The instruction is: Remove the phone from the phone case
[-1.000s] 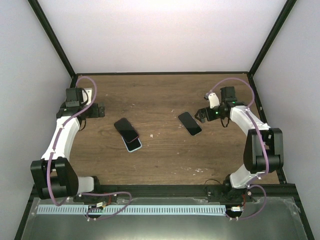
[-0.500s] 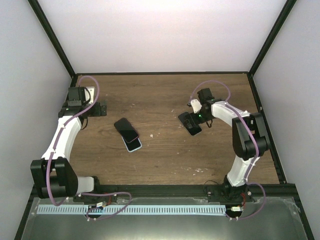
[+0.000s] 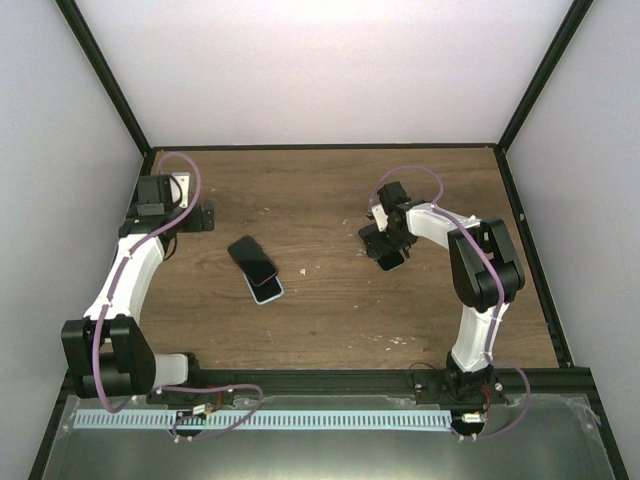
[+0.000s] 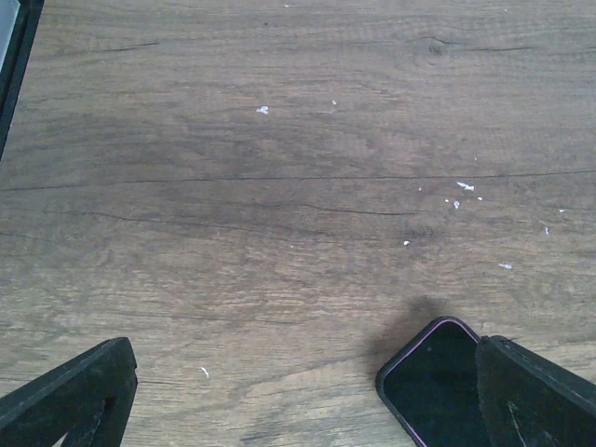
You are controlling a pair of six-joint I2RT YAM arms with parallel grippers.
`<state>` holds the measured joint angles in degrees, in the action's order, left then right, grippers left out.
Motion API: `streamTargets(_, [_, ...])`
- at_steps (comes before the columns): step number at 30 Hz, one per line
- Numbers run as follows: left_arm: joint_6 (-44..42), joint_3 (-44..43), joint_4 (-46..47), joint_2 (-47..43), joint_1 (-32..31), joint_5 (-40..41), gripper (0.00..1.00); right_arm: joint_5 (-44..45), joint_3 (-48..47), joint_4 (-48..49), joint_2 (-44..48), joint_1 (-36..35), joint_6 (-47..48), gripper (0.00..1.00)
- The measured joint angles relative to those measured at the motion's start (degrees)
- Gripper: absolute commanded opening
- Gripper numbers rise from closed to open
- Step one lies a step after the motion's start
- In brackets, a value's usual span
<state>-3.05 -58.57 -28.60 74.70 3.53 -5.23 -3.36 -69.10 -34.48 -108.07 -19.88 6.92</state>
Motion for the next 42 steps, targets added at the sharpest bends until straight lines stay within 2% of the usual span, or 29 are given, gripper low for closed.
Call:
streamTargets(10, [0.48, 0.55, 2.4, 1.31, -0.31, -3.65, 1.0, 1.64, 1.11, 1.79, 0.59, -0.2, -0.17, 0.56])
streamTargets(19, [1.64, -0.07, -0.26, 4.74, -0.87, -9.88, 1.0, 1.49, 3.39, 3.52, 2.62, -0.2, -0.35, 0.51])
streamTargets(28, [2.97, -0.42, -2.73, 5.05, -2.25, -21.35, 0.99, 0.24, 4.44, 5.29, 8.81, -0.2, 0.07, 0.5])
streamTargets(33, [5.97, -2.27, -2.16, 8.92, -9.44, -26.18, 0.97, -1.64, 4.37, 6.25, 10.36, -0.5, -0.04, 0.49])
streamTargets(42, [19.17, -4.26, 8.48, 17.73, -21.7, -35.69, 0.9, -0.72, 5.38, 9.49, 18.18, -6.47, -0.13, 0.49])
